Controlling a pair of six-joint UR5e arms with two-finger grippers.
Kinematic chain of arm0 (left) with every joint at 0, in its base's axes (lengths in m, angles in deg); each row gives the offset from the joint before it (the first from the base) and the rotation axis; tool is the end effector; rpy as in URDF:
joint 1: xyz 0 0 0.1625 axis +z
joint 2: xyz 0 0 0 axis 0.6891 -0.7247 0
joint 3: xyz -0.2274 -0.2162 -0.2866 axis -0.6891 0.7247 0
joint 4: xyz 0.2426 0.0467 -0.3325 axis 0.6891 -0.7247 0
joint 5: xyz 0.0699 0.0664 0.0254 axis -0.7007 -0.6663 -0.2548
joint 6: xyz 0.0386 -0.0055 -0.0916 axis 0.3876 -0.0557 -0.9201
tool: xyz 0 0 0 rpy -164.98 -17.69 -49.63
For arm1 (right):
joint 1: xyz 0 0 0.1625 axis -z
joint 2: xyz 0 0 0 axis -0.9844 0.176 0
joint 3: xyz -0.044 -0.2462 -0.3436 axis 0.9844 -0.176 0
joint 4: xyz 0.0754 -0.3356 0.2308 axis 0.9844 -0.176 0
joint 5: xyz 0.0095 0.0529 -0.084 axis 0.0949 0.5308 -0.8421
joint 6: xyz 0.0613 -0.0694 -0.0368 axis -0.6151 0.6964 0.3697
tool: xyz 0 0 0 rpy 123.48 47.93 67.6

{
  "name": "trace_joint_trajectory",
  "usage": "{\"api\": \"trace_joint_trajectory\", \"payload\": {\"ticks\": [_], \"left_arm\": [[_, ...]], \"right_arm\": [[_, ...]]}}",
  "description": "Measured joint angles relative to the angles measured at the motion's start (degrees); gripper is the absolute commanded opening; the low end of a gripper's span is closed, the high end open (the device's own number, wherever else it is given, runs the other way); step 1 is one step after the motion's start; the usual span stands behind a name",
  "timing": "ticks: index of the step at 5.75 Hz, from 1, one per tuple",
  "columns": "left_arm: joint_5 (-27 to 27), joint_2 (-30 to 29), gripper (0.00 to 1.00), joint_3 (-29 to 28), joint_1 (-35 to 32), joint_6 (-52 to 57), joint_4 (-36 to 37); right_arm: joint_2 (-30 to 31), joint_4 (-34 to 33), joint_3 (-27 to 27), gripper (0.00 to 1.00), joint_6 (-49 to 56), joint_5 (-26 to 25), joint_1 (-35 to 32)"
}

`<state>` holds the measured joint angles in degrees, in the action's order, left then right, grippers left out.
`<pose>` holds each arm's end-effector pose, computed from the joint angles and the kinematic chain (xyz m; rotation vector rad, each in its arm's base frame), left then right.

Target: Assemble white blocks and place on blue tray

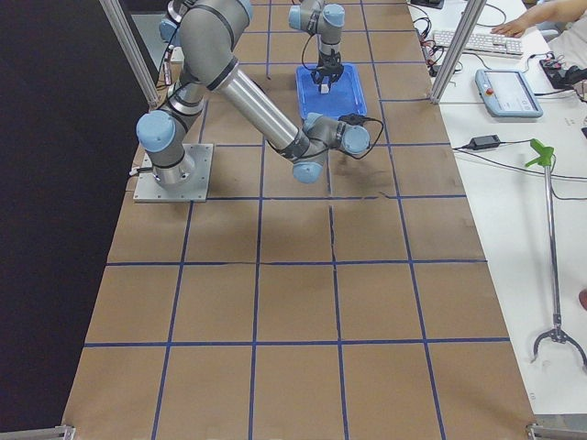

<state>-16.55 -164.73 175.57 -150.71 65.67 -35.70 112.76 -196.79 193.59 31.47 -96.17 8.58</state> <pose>-0.3162 -0.5645 0.1770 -2.0270 -2.3605 -0.0161 -0.0056 -0.6192 0.1593 -1.8586 1.9068 -0.7359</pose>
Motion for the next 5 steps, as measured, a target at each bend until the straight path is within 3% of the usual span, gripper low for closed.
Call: {"api": "trace_joint_trajectory", "payload": {"ticks": [2, 3, 5], "left_arm": [[-0.57, 2.72, 1.0, -0.88, 0.52, -0.2, -1.41], [-0.75, 7.38, 1.0, -1.76, 2.07, -0.22, -6.14], [-1.03, 21.06, 1.0, -4.96, 6.86, -0.5, -28.54]], "right_arm": [[0.28, 0.56, -2.26, 0.25, -0.11, -0.2, 0.0], [0.18, 1.82, -4.41, 0.25, 0.5, -0.81, 0.0], [-0.09, 4.16, -5.63, 0.25, 4.07, -2.74, 1.37]]}}
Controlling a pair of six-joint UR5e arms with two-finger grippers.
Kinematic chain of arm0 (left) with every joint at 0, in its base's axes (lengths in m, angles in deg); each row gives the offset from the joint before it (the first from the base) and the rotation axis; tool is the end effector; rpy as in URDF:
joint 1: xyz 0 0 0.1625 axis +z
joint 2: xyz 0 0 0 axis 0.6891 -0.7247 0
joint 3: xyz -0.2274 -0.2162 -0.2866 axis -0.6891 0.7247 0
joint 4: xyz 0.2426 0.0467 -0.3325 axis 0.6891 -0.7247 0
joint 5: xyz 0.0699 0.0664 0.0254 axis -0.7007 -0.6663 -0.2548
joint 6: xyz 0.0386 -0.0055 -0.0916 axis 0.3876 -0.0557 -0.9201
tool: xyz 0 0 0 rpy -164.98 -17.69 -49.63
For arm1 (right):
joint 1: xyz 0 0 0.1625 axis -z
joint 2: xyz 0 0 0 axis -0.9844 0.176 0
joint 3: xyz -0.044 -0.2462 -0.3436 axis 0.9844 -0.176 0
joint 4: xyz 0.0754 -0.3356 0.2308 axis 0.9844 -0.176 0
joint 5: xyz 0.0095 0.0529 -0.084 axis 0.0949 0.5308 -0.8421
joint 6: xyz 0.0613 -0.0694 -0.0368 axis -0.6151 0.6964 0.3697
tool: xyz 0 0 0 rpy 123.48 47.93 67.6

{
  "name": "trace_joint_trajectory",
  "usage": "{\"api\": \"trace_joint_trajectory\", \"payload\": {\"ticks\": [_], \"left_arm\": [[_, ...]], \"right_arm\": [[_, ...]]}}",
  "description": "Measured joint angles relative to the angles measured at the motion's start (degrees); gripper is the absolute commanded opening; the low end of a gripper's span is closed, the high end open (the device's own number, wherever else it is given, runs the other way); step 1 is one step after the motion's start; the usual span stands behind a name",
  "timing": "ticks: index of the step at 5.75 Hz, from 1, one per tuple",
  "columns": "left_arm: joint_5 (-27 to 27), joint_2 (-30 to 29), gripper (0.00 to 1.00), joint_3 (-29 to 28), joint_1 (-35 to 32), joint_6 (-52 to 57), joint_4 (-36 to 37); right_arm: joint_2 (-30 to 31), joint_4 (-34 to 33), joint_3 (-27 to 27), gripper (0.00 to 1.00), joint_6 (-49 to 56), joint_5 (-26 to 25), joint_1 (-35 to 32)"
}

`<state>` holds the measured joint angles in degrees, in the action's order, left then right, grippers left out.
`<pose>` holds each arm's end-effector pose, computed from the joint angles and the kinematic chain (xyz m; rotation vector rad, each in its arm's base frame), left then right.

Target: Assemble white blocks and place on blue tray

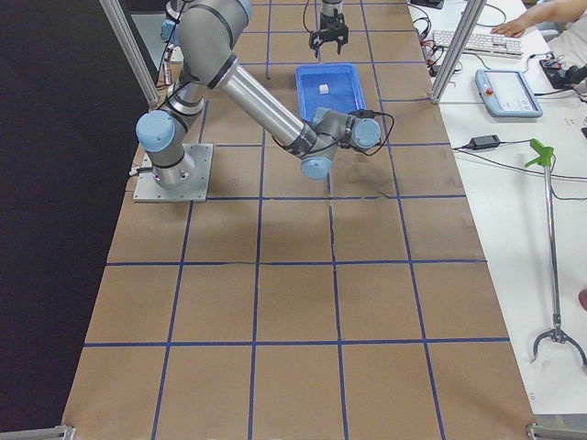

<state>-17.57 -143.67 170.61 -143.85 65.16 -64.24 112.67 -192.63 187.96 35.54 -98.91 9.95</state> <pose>-0.2317 -0.5263 0.3902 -1.8678 -2.4814 -0.0869 -0.0335 -0.6437 0.1865 -1.9624 1.9005 -0.7267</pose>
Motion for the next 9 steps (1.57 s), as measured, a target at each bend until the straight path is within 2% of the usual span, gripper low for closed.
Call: {"api": "trace_joint_trajectory", "payload": {"ticks": [1, 2, 3, 5, 6, 7, 9], "left_arm": [[-1.01, 5.62, 1.0, -0.63, 1.96, -1.78, -7.31], [-3.14, 8.97, 1.0, -0.6, 3.11, -8.94, -9.72], [-4.69, 11.27, 1.0, -0.28, 3.92, -21.19, -10.19], [-4.5, 13.67, 1.0, -1.13, 8.13, -43.98, -9.76], [-4.0, 14.15, 1.0, -1.41, 9.59, -50.76, -9.5], [-3.83, 14.49, 1.0, -1.43, 10.09, -56.94, -8.82], [-2.48, 14.56, 1.0, -0.15, 10.41, -61.56, -4.16]], "right_arm": [[-0.15, 1.25, 0.09, 0.25, 1.12, -0.23, 0.96], [-0.18, 1.92, 0.21, 0.25, 1.32, -0.2, 1.32], [-0.13, 2.12, 0.26, 0.25, 1.24, -0.17, 1.4], [1.58, 2.52, 0.2, 0.23, 0.02, 0.17, 0.93], [3.8, 3.37, 0.2, 0.23, -2.19, 0.41, -0.6], [6.27, 4.16, 0.24, 0.23, -5.84, 0.58, -3.88], [9.15, 3.24, 0.39, 0.23, -15.65, 0.9, -12.69]]}}
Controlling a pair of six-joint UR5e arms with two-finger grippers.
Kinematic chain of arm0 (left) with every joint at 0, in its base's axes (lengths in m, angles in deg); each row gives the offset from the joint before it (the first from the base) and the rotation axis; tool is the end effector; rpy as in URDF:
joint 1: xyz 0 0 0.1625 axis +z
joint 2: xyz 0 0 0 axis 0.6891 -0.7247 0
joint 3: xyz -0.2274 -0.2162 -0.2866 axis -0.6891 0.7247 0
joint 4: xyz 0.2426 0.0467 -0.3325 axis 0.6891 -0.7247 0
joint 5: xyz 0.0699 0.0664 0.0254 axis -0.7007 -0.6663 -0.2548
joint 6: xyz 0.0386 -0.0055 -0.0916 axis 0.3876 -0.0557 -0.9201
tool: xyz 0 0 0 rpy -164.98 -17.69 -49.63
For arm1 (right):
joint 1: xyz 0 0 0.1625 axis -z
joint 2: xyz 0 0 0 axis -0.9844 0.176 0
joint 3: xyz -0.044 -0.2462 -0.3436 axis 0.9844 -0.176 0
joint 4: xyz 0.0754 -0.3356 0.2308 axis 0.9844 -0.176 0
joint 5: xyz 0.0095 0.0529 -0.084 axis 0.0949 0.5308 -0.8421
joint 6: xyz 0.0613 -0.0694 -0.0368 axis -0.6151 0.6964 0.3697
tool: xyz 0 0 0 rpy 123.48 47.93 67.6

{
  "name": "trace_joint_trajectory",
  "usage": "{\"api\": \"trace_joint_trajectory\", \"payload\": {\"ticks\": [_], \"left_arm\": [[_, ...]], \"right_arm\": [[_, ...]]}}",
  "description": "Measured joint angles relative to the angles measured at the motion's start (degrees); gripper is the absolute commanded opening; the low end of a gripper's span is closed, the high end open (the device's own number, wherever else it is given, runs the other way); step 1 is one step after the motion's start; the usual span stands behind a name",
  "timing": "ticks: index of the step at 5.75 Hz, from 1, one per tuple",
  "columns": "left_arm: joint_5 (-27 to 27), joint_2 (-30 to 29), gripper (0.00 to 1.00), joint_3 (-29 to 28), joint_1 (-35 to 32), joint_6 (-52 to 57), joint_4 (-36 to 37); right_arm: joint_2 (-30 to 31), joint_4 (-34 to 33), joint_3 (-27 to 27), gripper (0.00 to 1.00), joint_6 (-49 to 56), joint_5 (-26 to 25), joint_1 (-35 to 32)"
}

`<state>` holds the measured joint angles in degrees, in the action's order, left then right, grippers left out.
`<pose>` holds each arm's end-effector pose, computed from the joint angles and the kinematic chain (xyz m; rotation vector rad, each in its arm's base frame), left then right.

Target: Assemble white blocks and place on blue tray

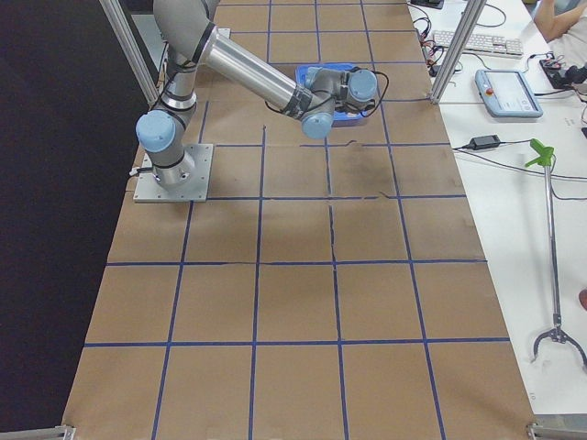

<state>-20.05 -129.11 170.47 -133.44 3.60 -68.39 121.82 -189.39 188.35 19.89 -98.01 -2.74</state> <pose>-0.1286 -0.4785 0.5165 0.0501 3.0962 -0.1825 0.1123 -0.6177 0.2763 -1.9116 1.8922 -0.6828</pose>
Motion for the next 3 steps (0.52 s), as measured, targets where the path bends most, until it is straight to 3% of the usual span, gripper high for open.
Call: {"api": "trace_joint_trajectory", "payload": {"ticks": [3], "left_arm": [[2.22, 0.61, 1.0, 0.59, 0.23, -0.32, 1.76]], "right_arm": [[-0.6, -13.4, 2.24, 0.23, -18.41, 0.0, -10.51]]}}
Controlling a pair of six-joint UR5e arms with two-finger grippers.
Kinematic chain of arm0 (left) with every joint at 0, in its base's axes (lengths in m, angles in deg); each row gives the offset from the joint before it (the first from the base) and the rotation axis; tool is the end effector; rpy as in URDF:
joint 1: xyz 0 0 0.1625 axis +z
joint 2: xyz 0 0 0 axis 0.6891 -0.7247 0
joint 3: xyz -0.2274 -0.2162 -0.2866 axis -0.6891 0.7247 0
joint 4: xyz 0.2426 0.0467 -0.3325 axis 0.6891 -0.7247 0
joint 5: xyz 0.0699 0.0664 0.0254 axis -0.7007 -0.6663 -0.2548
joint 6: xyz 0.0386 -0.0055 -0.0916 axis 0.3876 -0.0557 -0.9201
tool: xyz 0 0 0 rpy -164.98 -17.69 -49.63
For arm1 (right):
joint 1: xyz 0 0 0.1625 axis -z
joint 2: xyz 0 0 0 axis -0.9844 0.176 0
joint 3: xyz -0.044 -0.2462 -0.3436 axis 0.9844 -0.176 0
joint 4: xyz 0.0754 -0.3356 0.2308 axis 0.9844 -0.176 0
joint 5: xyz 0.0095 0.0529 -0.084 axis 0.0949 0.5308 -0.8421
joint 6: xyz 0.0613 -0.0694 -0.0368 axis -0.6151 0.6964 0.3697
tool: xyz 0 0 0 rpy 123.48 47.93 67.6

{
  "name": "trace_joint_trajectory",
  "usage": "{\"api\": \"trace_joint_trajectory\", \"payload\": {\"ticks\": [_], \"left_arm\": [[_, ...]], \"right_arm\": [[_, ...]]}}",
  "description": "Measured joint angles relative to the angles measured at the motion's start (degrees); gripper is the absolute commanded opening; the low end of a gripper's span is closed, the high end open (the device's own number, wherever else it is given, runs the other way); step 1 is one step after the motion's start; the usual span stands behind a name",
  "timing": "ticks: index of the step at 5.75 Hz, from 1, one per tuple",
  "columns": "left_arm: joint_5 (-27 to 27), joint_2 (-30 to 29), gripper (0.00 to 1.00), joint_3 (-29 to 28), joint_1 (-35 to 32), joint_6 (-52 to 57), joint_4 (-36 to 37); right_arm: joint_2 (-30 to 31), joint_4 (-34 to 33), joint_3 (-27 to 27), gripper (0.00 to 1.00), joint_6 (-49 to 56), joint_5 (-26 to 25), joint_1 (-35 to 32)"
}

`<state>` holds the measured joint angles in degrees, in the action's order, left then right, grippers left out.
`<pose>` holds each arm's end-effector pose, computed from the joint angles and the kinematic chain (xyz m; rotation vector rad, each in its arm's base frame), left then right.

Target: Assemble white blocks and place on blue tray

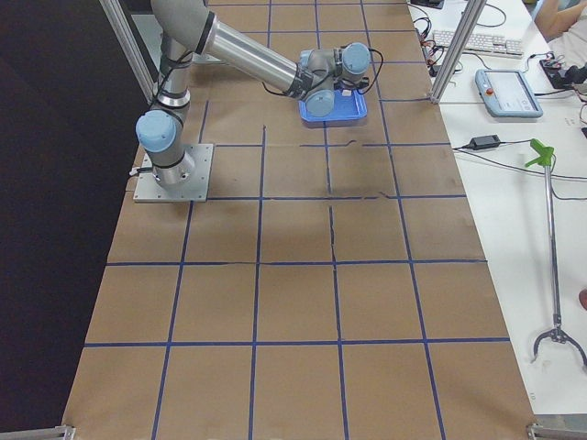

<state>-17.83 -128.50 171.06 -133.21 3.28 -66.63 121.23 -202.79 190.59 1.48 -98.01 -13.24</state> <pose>-0.1306 -0.4771 0.5198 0.0393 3.1311 -0.2346 0.2233 -0.5938 0.2779 -1.8285 1.9593 -0.7254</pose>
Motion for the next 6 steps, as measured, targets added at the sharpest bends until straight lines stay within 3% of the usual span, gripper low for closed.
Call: {"api": "trace_joint_trajectory", "payload": {"ticks": [3, 6], "left_arm": [[0.01, 0.05, 1.0, 0.11, 0.0, 0.06, 0.08], [0.01, 0.05, 1.0, 0.11, 0.01, 0.07, 0.07]], "right_arm": [[-5.32, -16.22, 6.82, 0.23, -2.79, 0.36, -2.45], [-7.82, -18.52, 7.94, 0.23, -2.83, 0.57, -4.29]]}}
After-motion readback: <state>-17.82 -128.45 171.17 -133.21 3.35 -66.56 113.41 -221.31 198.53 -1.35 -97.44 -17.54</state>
